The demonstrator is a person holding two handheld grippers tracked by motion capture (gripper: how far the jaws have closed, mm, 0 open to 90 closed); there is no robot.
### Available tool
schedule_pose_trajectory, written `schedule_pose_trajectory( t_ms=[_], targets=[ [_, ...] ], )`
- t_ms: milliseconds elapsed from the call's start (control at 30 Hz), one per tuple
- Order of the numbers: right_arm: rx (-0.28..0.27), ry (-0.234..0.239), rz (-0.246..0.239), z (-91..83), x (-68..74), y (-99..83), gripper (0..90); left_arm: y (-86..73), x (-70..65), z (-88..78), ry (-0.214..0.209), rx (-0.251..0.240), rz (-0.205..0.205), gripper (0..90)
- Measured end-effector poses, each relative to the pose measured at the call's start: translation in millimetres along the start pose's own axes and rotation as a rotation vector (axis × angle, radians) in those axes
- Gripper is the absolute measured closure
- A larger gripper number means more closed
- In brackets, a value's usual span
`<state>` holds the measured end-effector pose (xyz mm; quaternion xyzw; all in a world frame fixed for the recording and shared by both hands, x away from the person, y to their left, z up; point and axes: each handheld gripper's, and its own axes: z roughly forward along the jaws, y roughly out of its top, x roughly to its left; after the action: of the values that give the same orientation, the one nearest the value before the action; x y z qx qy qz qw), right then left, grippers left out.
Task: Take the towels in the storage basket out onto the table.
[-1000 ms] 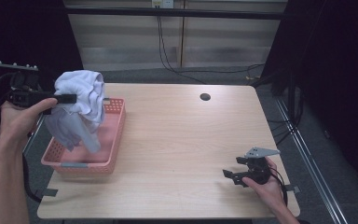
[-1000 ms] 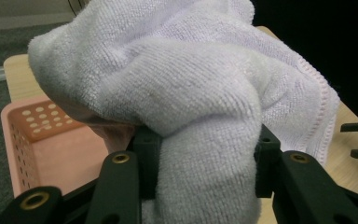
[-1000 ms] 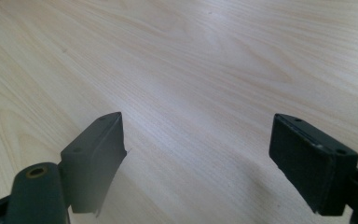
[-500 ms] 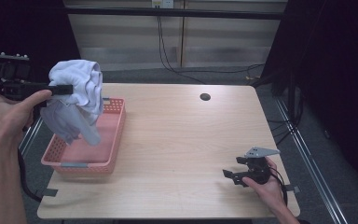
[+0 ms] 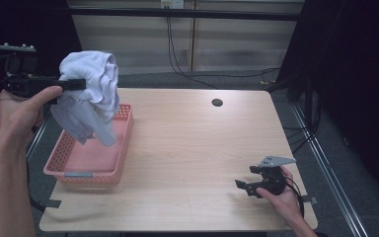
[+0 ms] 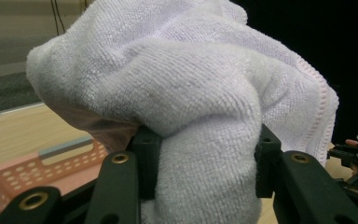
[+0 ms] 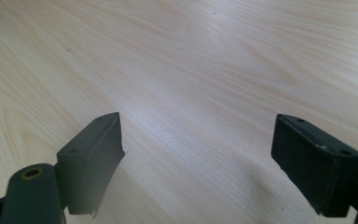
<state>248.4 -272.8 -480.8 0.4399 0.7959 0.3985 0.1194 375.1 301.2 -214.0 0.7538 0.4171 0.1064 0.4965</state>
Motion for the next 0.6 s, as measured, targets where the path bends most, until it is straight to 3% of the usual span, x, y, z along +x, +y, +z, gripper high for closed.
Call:
schedule_pose_trajectory(
  t_ms=[200,433,600],
  targets=[
    [-0.005,-0.001,-0.002,-0.9,-0.2,0.1,16.3,4.5,-18.1,19.6,-0.045,0.008,0.015,56.9],
    [-0.007,0.002,-0.001,-1.7,-0.6,0.4,16.3,2.2,-43.8,55.4,-0.124,0.039,0.050,56.6],
    [-0.009,0.001,-0.004,-2.8,-0.4,0.4,16.3,-6.6,-61.5,84.2,-0.156,0.077,0.067,56.2]
  ],
)
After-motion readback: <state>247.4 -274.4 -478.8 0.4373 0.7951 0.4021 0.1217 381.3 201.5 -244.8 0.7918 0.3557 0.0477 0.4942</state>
